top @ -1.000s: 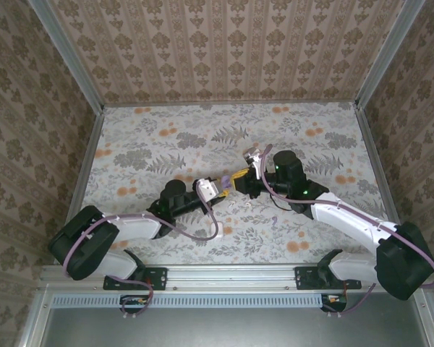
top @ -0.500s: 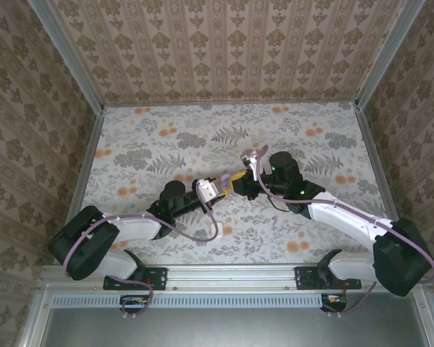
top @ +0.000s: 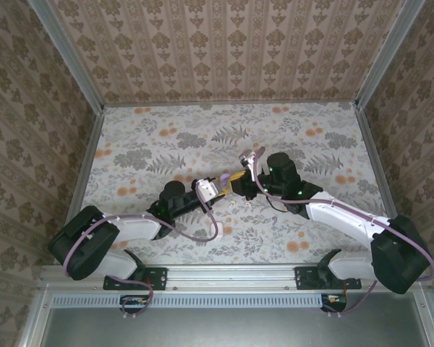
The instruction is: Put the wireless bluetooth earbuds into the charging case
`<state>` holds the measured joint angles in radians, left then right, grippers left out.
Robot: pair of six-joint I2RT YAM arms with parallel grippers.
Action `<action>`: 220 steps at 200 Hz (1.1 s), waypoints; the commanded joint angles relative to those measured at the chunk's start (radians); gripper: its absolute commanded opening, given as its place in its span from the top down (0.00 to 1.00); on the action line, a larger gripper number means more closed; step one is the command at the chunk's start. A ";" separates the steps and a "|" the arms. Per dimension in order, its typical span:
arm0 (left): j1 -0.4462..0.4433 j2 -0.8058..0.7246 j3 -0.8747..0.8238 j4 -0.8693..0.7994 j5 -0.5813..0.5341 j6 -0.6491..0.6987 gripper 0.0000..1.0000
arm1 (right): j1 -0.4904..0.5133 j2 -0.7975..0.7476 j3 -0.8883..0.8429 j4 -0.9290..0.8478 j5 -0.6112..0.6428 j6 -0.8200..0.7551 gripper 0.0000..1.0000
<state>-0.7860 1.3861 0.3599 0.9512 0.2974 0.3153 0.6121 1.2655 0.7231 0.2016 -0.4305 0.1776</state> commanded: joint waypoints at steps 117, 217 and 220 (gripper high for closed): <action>-0.010 -0.039 0.003 0.037 -0.018 0.007 0.90 | 0.029 0.032 0.050 -0.058 0.123 -0.043 0.83; -0.016 -0.047 0.009 0.037 -0.022 0.005 0.90 | 0.071 0.062 0.091 -0.118 0.228 -0.023 0.83; -0.017 -0.047 0.008 0.038 -0.024 0.005 0.91 | 0.072 0.064 0.091 -0.119 0.234 -0.018 0.83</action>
<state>-0.7860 1.3788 0.3599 0.9394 0.2596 0.3153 0.6754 1.2999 0.7914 0.1299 -0.2836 0.1520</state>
